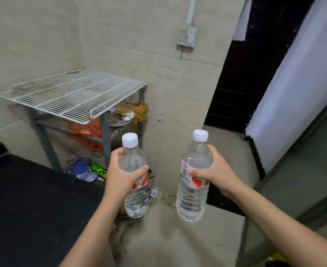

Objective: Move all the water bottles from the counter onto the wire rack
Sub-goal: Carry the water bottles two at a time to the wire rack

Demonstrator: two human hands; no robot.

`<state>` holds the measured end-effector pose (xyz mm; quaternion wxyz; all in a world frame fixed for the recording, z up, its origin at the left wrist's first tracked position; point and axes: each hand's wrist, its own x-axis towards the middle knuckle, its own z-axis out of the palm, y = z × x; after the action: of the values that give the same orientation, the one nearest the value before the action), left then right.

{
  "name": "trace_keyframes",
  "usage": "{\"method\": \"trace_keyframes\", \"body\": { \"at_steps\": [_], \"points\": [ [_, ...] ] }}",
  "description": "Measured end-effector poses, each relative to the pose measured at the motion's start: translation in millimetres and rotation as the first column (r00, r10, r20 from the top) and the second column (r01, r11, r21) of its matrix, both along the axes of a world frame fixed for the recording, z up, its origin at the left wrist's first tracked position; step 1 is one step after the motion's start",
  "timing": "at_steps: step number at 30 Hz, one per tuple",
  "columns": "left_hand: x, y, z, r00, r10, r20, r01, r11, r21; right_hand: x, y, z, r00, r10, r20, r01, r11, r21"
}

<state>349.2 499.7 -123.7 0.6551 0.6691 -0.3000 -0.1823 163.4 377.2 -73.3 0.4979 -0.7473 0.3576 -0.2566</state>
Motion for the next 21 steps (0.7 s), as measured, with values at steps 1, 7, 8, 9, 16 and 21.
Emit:
{"method": "trace_keyframes", "body": {
  "at_steps": [1, 7, 8, 9, 16, 21],
  "points": [
    [-2, -17, 1, 1.000, 0.004, 0.014, -0.004, 1.000, 0.001, -5, -17, 1, 1.000, -0.002, 0.007, 0.002, 1.000, -0.006],
    [-20, -113, 11, 0.996, 0.084, 0.044, -0.081, 0.995, -0.055, -17, -124, 12, 0.998, 0.058, 0.016, -0.057, 0.996, -0.062],
    [-22, -126, 12, 0.994, 0.100, 0.038, -0.097, 0.993, -0.061, -16, -141, 14, 0.997, 0.073, 0.011, -0.072, 0.995, -0.072],
    [-24, -137, 14, 0.993, 0.116, 0.032, -0.114, 0.992, -0.061, -14, -156, 15, 0.996, 0.086, 0.008, -0.086, 0.993, -0.080],
    [-10, -179, 40, 0.972, 0.230, 0.037, -0.226, 0.971, -0.082, 24, -235, 25, 0.974, 0.226, -0.007, -0.225, 0.969, -0.099],
    [35, -186, 77, 0.920, 0.391, 0.023, -0.380, 0.905, -0.190, 99, -271, 48, 0.945, 0.237, 0.225, -0.208, 0.967, -0.147]
  ]
}}
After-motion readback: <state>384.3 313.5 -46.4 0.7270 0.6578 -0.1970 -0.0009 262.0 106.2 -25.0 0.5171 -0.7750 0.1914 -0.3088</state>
